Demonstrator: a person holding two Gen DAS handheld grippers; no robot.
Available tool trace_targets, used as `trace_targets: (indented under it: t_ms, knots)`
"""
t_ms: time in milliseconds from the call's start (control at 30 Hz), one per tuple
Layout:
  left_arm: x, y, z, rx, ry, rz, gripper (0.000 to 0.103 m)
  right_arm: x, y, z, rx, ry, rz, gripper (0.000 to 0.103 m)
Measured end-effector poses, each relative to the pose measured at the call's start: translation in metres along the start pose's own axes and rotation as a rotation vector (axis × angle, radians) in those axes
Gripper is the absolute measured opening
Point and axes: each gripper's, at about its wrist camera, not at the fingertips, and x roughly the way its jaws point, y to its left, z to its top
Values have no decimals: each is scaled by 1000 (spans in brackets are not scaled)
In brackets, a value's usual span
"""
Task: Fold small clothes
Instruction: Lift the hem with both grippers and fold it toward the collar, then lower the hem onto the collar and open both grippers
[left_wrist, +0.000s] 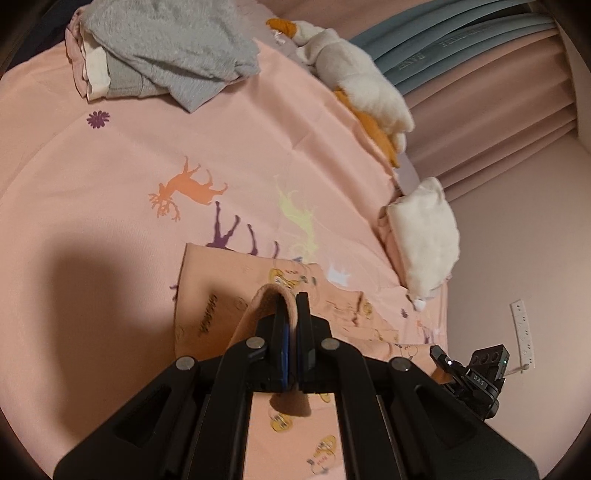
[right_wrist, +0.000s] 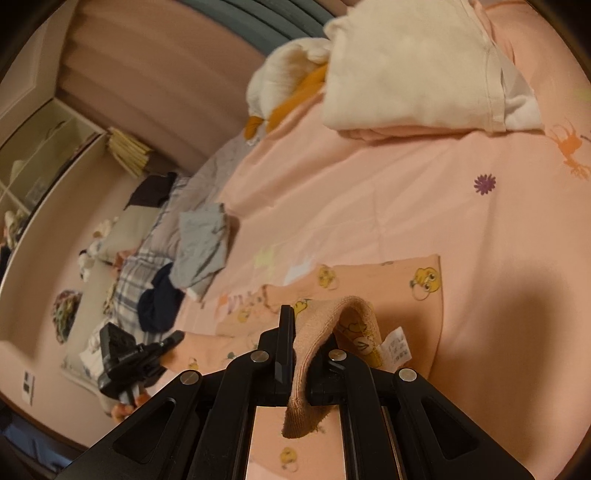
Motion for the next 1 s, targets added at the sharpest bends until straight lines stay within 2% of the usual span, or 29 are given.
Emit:
trace_targets:
  t_ms: [167,300,367,400,433,500,567,667,767,833,867,900,1000]
  knots:
    - [18,8,6,-18,29,25,1,10,-15,4,29,36,-19,6]
    - [33,16,11,-76,105,37,1,19,-29,6,94,120,-43,6]
    - [38,26,15,-146,136,9,9,25,-37,7,152,174,-37,14]
    - [39,27,15,-165,143,-3,18,29,-45,8,219,221,-5,26]
    - [42,29,18,-186,156,-25,22,32,-49,9,260,246,24,37]
    - [44,28,22,-198,162,-45,25,35,-56,11,325,268,94,40]
    - [48,27,28,-205,155,-49,25,34,-61,17,371,243,148,40]
    - [56,35,34,-296,151,-97,25,35,-73,24,474,203,227,40]
    - [61,44,42,-377,127,-115,27,39,-84,29,540,156,258,40]
    - [60,51,46,-445,111,-149,42,41,-95,28,624,120,290,43]
    - [58,54,48,-469,92,-152,57,42,-100,28,662,104,304,46]
    - [53,54,53,-472,60,-131,60,42,-104,27,695,85,305,50]
    - [43,51,65,-435,32,-97,60,36,-110,29,719,23,307,52]
